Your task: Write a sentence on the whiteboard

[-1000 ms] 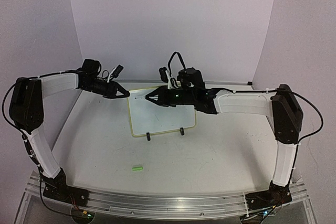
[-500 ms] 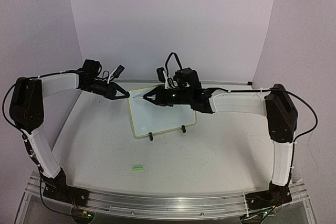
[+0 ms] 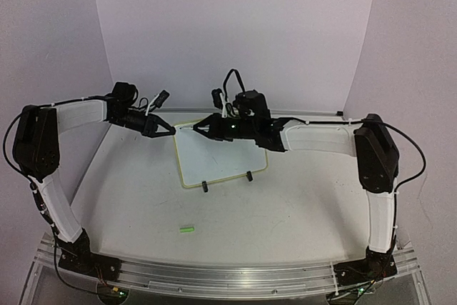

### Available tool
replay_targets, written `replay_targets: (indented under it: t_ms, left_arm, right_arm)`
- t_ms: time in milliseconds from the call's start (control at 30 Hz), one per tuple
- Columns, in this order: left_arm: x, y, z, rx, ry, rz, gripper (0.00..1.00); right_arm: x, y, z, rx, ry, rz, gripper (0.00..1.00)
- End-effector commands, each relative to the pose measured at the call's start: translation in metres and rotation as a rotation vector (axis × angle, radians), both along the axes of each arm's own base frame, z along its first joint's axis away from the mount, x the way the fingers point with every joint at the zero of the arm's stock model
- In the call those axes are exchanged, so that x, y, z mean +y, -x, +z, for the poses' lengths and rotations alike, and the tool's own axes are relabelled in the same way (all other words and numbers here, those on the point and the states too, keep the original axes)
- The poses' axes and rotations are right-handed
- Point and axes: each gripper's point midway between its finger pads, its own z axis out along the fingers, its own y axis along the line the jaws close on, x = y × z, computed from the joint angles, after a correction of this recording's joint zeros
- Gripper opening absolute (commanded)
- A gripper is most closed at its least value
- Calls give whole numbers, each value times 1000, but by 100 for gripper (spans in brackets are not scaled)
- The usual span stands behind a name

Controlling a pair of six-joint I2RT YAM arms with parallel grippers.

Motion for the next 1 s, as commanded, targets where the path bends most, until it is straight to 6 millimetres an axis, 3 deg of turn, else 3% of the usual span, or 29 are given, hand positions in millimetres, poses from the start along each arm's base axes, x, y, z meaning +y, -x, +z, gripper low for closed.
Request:
replay_targets:
  t_ms: [0,300,633,967]
  left_arm:
    - [5,1,-3,-7,-27,10,0]
    - [6,1,-4,-4,-32,10,0]
    - [5,0,-5,-1,-37,10,0]
    - [6,0,-4,-4,-36,9,0]
  right_arm:
    - [5,-10,13,-31,-39,-10,0]
    - [8,-12,12,-32,-42,-9,0]
    - [10,-17,0,-12,-31,-26,0]
    - [0,-18,-18,9,7,-68,0]
